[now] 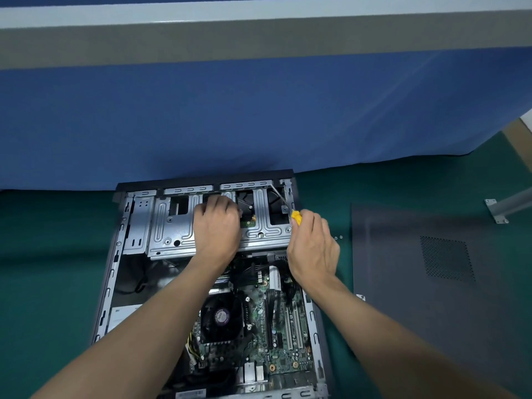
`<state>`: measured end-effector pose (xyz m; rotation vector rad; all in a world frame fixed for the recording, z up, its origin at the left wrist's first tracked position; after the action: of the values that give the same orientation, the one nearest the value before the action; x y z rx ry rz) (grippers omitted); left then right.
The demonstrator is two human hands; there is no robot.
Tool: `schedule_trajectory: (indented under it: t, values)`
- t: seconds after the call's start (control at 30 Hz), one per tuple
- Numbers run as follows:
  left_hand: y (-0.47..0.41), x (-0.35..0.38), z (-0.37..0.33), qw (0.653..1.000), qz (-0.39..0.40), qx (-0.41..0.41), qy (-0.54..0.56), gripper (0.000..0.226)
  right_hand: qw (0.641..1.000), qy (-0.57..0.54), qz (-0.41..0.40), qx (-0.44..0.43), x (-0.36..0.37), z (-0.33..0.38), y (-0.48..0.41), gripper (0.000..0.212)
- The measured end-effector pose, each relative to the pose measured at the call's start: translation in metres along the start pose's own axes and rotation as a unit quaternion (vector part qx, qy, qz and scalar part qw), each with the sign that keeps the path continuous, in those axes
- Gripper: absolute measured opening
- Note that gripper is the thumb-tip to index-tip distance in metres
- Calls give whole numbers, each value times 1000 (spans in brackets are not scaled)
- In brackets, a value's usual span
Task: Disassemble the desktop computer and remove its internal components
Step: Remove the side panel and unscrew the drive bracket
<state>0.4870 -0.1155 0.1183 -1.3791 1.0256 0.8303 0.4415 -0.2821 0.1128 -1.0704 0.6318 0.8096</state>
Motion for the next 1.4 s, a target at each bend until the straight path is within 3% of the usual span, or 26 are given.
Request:
schedule_trajectory:
  t: [0.17,0.4,0.6,0.7,0.8,0.97,1.03,1.1,1.13,1.17,1.23,1.3,1.33,1.4]
  values:
    - [-3,-3,-2,1000,0,2,-29,18,1000,6,-8,-5,2,-1,1,13]
    - [-5,4,12,992,46,-64,95,13,1000,-2,-3,13,1,-2,1,14]
    - [-9,4,11,994,47,-69,66,14,999,-12,16,25,0,-1,0,16]
    - [-9,-1,6,1000,25,-4,15,7,999,-15,17,27,0,-2,0,16]
    - [-9,-5,4,997,-15,71,-9,17,999,-18,18,27,0,-2,0,16]
    - [-14,-9,6,993,-28,113,-16,17,999,-27,16,32,0,-2,0,15]
    - [-15,-12,4,998,-22,63,19,10,998,-33,18,45,0,-2,-1,16]
    - [-16,-17,-2,993,-6,-60,99,7,996,-35,38,77,0,-4,-1,19]
    - [-15,-19,-6,976,8,-150,159,12,992,-40,62,106,2,-8,0,21]
    - [-12,-21,-12,937,38,-250,240,15,984,-55,93,144,4,-13,-1,25]
    - [-2,-23,-24,800,89,-428,411,11,955,-115,150,228,8,-24,-1,38]
    - [10,-29,-37,691,109,-511,500,6,938,-190,143,252,2,-31,-5,45]
    - [14,-31,-43,669,113,-520,519,5,936,-223,125,241,-4,-31,-8,45]
    - [22,-34,-54,659,120,-517,533,5,937,-278,99,187,-18,-30,-14,38]
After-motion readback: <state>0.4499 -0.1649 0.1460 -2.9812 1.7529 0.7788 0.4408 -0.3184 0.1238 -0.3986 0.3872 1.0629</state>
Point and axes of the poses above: each hand's wrist, its own y-axis away from the middle knuckle, its own x-axis out of the palm, z = x × y, the point moved 2 cm from there along -y, towards the middle knuckle, and after that the axes turned 13 degrees about -z, right-handed, at the moved point
